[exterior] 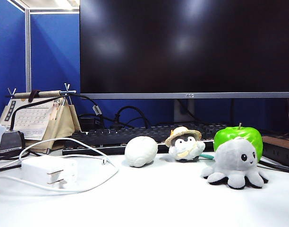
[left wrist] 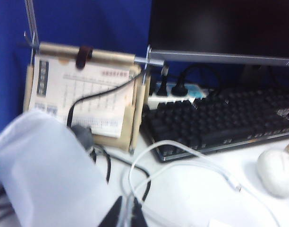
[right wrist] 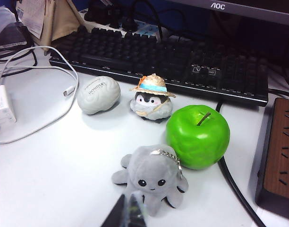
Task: Place the tilting octopus upright.
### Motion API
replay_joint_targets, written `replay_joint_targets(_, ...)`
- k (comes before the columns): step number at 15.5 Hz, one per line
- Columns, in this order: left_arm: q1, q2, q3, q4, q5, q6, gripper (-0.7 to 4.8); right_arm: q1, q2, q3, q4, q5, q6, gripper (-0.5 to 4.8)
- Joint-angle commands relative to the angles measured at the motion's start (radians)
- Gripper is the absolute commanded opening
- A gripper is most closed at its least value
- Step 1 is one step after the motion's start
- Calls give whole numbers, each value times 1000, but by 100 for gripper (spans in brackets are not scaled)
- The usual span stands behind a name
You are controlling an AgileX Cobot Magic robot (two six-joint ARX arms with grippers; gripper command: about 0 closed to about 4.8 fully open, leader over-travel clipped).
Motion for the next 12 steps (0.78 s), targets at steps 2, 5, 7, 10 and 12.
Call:
replay_joint_targets(2, 2, -30, -31, 18, -6, -11, 25, 0, 0, 3, 16, 0, 3, -5)
replay_joint_targets(5, 2, -30, -31, 21, -24, -14, 25, 0, 0, 3, 16, 0, 3, -5)
replay_joint_targets(7, 2, -30, -33, 21, -25, -14, 25, 0, 0, 3, 16, 0, 3, -5)
replay_joint_targets(10, 2, -30, -55, 23, -24, -28, 25, 0, 0, 3, 16, 0, 3, -5)
replay_joint_targets(12, 2, -30, -55, 25, -24, -29, 25, 0, 0, 3, 16, 0, 3, -5)
